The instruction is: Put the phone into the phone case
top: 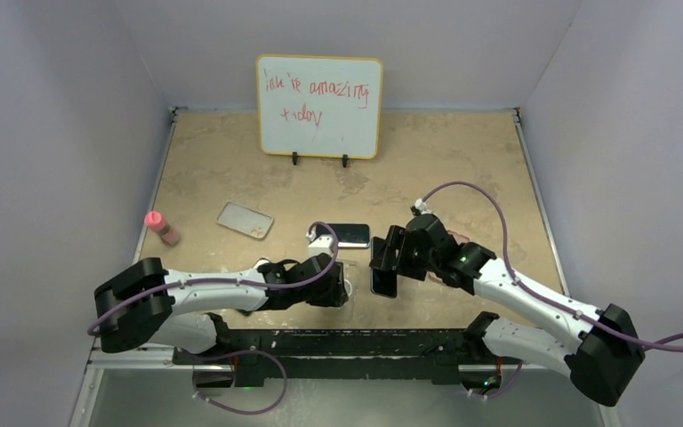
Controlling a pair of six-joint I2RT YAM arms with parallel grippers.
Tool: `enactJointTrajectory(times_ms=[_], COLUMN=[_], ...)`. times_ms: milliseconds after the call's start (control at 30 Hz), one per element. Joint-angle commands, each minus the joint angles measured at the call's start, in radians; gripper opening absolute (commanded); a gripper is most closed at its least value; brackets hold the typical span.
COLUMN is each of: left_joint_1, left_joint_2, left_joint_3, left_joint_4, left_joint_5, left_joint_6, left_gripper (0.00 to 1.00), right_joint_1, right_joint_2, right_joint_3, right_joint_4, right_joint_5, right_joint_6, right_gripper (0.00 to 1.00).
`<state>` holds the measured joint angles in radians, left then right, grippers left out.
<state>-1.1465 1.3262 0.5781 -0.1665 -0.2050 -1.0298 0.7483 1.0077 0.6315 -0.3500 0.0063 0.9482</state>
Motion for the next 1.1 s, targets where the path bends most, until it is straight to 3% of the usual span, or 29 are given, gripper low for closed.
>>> enactJointTrajectory(times_ms=[0, 200, 433, 667, 1067], left_joint_1=[0.009, 0.214, 0.398, 0.417, 0.418], left_joint_2=[-0.024, -0.185, -0.348, -0.401, -0.466], left_joint_3=[0.01, 0.015, 0.11, 0.254, 0.215], left_joint_4=[0.071, -0.026, -0.266, -0.487, -0.516], left_joint_5=[0.066, 0.199, 0.222, 0.084, 0.074], left_joint_6=[-0.02, 0.058, 0.218, 0.338, 0.328], left_gripper=[0.52, 0.62, 0.9, 0.91, 0.89], right_joint_1=[0.042, 0.114, 0.233, 0.318, 0.375], right_joint_2=[0.018, 0.072, 0.182, 0.306, 0.461], right_joint_3=[0.058, 0.092, 0.137, 0.189, 0.217], right_joint_4=[0.066, 0.098, 0.156, 0.187, 0.238], right_joint_5=[-0.005, 0.039, 0.11, 0.183, 0.23], right_joint_6=[0.051, 0.116, 0.184, 0.242, 0.311], right_gripper=[0.49, 0.48, 0.49, 0.49, 0.49])
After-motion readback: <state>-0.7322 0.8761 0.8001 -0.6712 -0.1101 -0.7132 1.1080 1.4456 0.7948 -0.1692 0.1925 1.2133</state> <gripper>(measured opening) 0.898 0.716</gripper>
